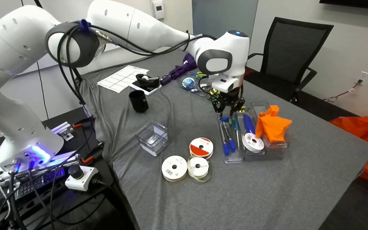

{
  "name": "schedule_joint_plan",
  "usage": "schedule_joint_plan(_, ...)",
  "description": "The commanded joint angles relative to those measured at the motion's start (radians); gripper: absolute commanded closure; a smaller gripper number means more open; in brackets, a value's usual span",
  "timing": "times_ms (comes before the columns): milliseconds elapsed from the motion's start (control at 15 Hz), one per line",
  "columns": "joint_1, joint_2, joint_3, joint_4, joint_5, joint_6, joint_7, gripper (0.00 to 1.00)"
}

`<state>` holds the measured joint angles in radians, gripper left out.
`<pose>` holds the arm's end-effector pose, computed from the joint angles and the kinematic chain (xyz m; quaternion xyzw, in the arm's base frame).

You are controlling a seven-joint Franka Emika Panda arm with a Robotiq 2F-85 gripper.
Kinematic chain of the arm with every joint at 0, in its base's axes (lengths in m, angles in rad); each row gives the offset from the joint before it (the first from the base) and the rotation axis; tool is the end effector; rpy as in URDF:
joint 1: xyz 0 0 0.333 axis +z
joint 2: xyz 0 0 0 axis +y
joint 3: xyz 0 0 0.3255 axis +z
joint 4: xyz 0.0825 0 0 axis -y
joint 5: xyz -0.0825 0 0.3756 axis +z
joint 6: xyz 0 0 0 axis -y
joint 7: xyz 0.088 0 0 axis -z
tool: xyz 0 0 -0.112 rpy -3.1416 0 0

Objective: Remove the markers from the middle compartment of the case on the left and put them in the bottom compartment of the case on the right

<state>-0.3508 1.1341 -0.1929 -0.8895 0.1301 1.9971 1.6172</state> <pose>0.7106 -0.3453 0.1983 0.4944 -0.8687 0.0098 0.0275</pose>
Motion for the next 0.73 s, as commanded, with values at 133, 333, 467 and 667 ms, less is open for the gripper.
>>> schedule_joint_plan(133,-0.004,-0.003,0.023,0.034,0.013,-0.025,-0.008,0.09)
schedule_joint_plan(333,-0.001,-0.041,0.051,0.008,0.048,-0.022,0.000,0.00)
schedule_joint_plan(467,0.011,-0.062,0.056,0.001,0.051,-0.025,-0.002,0.00)
schedule_joint_plan(667,0.029,-0.098,0.067,-0.012,0.053,-0.031,0.011,0.00)
